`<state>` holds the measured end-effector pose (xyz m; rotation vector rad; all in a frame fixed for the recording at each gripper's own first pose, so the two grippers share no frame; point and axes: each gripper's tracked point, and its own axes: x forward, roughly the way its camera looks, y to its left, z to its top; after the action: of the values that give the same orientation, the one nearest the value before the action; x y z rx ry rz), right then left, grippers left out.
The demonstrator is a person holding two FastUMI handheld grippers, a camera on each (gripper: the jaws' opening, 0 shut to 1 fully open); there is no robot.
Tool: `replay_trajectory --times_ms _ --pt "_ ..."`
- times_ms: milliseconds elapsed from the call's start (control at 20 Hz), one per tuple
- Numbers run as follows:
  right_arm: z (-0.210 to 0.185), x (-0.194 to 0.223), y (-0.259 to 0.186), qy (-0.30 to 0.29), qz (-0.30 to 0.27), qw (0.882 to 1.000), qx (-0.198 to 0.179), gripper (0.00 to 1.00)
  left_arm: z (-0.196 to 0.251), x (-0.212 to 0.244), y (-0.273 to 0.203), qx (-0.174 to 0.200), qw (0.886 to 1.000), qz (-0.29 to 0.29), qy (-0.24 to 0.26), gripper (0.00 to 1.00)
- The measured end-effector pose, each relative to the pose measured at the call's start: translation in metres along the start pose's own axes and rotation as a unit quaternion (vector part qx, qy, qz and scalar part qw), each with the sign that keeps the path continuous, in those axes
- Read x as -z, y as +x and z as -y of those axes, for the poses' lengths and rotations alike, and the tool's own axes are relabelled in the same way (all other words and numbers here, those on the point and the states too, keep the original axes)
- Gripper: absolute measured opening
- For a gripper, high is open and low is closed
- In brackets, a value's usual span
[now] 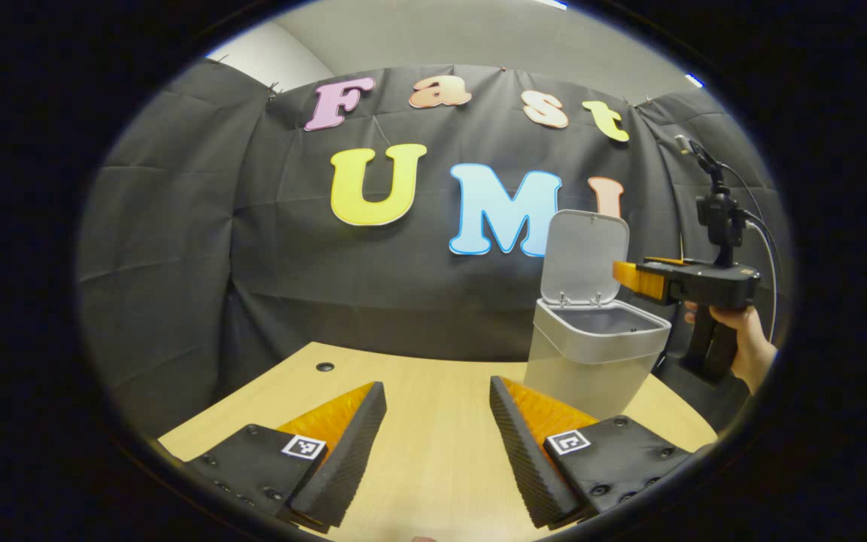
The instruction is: Press the lid of the desktop garbage bin to open it, pick up the crumpled paper on the desktop and throw it into the bin, then pick up the pop can on the desktop and drop it into the bin, and finally close the garbage bin lid.
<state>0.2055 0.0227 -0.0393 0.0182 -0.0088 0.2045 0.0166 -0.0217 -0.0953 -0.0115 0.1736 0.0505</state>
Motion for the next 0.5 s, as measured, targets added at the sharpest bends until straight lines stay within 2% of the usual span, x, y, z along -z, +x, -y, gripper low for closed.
replay_trajectory --times_ms 250,500 --pt "-0.004 -0.018 0.003 0.004 -0.002 1.000 0.009 0.89 -0.018 0.001 0.005 0.008 1.000 -0.001 -0.002 0.94" --pt "-0.008 -0.073 0.028 0.006 0.022 0.999 0.028 0.89 -0.047 -0.009 0.020 0.042 0.999 0.005 0.018 0.94"
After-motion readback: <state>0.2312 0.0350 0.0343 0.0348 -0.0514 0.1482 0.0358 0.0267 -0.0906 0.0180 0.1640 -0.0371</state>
